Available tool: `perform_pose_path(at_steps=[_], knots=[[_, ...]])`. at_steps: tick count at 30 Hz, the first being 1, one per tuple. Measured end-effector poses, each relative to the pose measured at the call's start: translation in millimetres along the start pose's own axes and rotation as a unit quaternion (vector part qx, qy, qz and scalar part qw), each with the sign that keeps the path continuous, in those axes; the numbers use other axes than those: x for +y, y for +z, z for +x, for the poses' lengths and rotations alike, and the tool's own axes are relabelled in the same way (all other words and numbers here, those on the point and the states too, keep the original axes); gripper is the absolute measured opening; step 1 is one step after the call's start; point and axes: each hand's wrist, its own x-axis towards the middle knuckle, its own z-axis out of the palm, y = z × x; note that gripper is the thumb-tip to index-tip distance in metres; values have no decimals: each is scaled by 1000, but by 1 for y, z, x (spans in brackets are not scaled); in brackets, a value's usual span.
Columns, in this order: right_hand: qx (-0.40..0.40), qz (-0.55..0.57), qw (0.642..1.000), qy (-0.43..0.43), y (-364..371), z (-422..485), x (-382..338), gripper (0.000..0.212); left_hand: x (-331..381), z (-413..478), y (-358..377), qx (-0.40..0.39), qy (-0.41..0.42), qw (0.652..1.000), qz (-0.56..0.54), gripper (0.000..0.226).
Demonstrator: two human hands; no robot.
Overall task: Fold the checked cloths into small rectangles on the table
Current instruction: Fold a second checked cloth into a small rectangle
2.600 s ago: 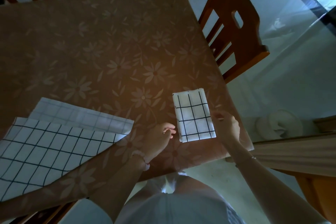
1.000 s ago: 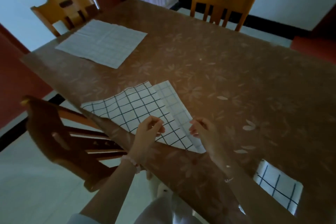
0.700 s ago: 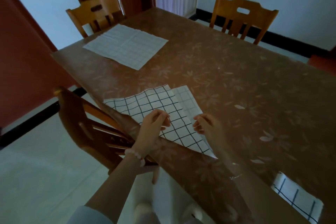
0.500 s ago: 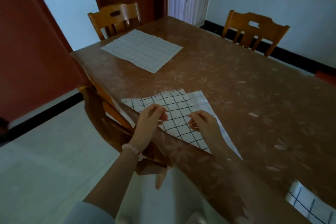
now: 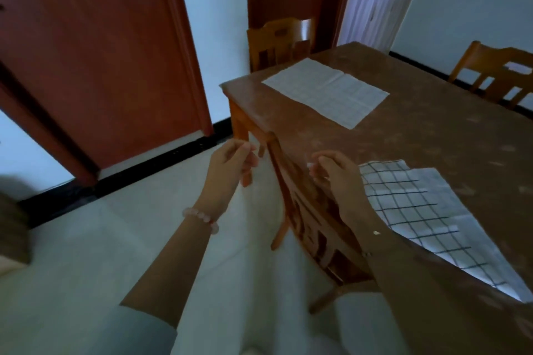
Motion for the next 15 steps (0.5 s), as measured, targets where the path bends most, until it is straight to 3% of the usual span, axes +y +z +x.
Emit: perform_pose_path(at_steps=[8, 15], knots=[[-57, -21, 998, -5, 89, 32, -12, 16, 3, 44, -70, 42, -20, 999, -25, 22], [-30, -33, 999, 7, 145, 105, -6, 16, -14, 127, -102, 19, -32, 999, -9, 21]])
